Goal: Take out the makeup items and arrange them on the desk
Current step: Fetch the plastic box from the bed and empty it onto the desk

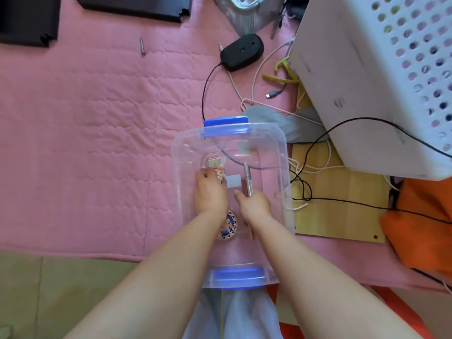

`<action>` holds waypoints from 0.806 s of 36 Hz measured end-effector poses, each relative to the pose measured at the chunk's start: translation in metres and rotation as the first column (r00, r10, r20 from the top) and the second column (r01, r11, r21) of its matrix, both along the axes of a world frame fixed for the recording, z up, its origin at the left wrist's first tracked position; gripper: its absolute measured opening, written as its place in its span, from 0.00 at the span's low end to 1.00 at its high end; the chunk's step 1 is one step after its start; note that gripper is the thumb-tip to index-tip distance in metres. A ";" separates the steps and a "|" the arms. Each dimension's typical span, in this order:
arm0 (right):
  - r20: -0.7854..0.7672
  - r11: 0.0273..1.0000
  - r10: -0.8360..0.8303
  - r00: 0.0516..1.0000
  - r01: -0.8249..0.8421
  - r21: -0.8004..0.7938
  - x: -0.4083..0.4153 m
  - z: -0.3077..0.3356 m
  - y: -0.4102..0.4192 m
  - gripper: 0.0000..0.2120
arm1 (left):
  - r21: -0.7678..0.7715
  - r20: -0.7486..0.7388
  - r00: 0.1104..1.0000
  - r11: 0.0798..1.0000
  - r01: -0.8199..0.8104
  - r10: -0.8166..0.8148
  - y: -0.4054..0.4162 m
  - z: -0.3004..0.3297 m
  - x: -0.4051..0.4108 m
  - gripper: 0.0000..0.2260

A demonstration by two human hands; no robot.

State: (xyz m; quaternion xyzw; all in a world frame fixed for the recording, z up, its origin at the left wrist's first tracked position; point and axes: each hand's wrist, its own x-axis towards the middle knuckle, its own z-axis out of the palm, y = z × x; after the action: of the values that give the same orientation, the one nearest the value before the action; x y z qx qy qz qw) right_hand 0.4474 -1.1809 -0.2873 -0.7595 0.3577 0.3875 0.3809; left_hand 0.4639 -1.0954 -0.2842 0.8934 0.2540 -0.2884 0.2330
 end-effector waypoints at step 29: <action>0.086 0.975 -0.152 0.985 0.135 0.178 -0.004 0.057 -0.007 0.06 | -0.250 -0.164 0.917 0.884 -0.394 0.363 -0.002 0.044 -0.040 0.21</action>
State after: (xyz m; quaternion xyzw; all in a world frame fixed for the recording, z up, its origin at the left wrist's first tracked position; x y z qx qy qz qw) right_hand 0.4432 -1.1882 -0.2302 -0.7141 0.3578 0.3502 0.4893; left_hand 0.4235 -1.0979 -0.2406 0.7671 0.3932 -0.3198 0.3932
